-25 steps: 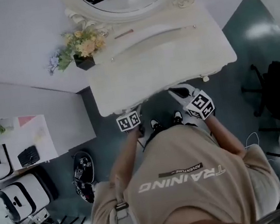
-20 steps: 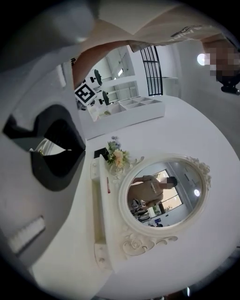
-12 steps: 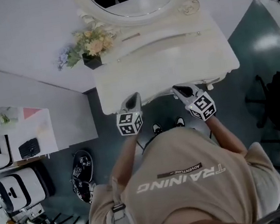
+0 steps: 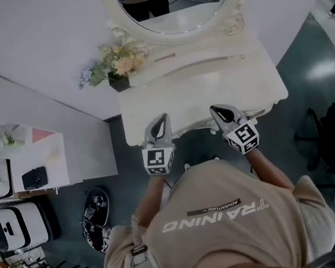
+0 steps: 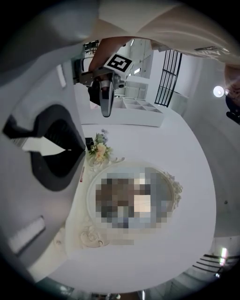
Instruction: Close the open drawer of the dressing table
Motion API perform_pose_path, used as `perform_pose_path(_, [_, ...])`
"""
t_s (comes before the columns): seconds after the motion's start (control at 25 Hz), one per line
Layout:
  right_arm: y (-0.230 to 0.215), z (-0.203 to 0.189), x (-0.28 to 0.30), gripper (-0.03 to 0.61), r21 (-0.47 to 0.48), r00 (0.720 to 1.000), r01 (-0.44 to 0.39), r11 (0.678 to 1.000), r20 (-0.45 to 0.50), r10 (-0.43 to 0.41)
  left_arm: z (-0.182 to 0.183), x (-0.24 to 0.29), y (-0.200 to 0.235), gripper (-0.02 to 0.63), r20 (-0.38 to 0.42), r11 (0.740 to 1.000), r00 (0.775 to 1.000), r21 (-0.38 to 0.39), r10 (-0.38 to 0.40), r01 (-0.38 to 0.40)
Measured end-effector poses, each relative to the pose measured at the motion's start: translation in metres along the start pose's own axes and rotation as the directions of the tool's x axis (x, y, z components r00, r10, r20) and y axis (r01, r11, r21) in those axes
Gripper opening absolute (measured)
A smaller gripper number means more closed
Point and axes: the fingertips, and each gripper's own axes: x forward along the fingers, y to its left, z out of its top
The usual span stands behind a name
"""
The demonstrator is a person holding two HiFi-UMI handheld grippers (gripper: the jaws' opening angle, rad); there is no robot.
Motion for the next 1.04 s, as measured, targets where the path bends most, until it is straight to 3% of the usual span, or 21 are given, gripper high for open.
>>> perform_pose_path(0.2, [0.005, -0.004, -0.001, 0.003, 0.02, 0.999, -0.034, 0.999, -0.011, 0.034, 0.005, -0.008, 0.007, 0.008, 0.032, 0.999, 0.999, 0.015, 0.033, -0.033])
perform_pose_path(0.32, [0.007, -0.008, -0.003, 0.003, 0.034, 0.999, -0.031, 0.999, -0.018, 0.032, -0.001, -0.014, 0.011, 0.008, 0.011, 0.999, 0.999, 0.013, 0.049, -0.049])
perform_pose_path(0.64, [0.012, -0.011, -0.001, 0.003, 0.035, 0.997, -0.059, 0.998, -0.039, 0.061, -0.013, -0.008, 0.007, 0.008, -0.044, 1.0, 0.999, 0.009, 0.002, -0.002])
perform_pose_path(1.04, [0.002, -0.019, -0.001, 0.003, 0.028, 0.995, -0.076, 0.997, -0.056, 0.077, -0.023, 0.009, -0.003, 0.008, -0.068, 0.997, 0.998, -0.081, -0.006, 0.0])
